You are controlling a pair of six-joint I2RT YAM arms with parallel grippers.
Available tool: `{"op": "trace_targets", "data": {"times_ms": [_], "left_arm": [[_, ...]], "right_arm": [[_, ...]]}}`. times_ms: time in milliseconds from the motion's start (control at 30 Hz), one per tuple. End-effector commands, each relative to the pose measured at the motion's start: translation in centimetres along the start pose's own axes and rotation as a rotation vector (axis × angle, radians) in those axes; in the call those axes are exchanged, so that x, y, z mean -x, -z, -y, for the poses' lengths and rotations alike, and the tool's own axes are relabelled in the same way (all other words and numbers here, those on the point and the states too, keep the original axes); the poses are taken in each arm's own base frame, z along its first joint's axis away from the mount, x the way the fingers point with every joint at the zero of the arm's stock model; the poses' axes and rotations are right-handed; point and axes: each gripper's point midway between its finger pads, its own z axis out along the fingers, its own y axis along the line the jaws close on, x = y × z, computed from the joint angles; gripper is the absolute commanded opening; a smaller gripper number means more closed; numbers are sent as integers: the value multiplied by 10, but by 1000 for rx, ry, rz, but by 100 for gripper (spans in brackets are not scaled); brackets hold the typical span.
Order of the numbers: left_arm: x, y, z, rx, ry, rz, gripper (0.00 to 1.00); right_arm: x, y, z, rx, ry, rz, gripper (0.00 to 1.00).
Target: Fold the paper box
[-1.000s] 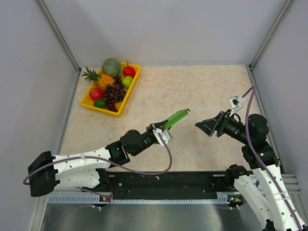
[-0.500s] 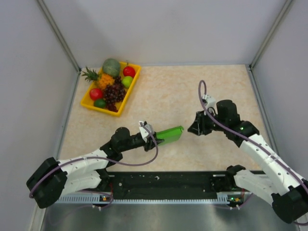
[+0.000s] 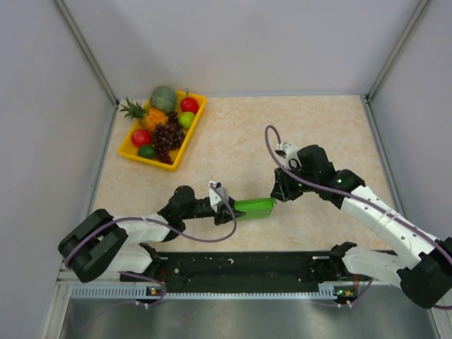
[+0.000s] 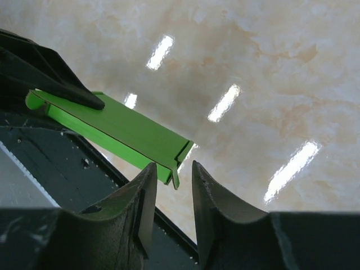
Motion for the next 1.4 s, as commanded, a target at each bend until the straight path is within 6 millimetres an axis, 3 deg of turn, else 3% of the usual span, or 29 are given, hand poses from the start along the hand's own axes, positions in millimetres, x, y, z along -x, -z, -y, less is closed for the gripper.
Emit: {"op": "trace_targets", "data": {"times_ms": [0, 200, 333, 733, 833, 1367], "left_arm": [[21, -2, -2, -38, -85, 74, 30], [18, -2, -2, -48, -79, 66, 30], [17, -5, -2, -70, -77, 52, 30], [21, -9, -13, -26, -88, 67, 29], [23, -11, -17, -10, -91, 83, 29], [21, -22, -30, 16, -61, 161, 28]], "right_arm": [[2, 2, -1, -23, 23, -26, 31], [-1, 2, -1, -27, 13, -34, 26], [1, -3, -5, 2, 11, -53, 15], [-6, -9, -6, -6, -3, -71, 9], [-6, -13, -2, -29, -36, -60, 0], [-5, -30, 19, -166, -272, 62, 0]]}}
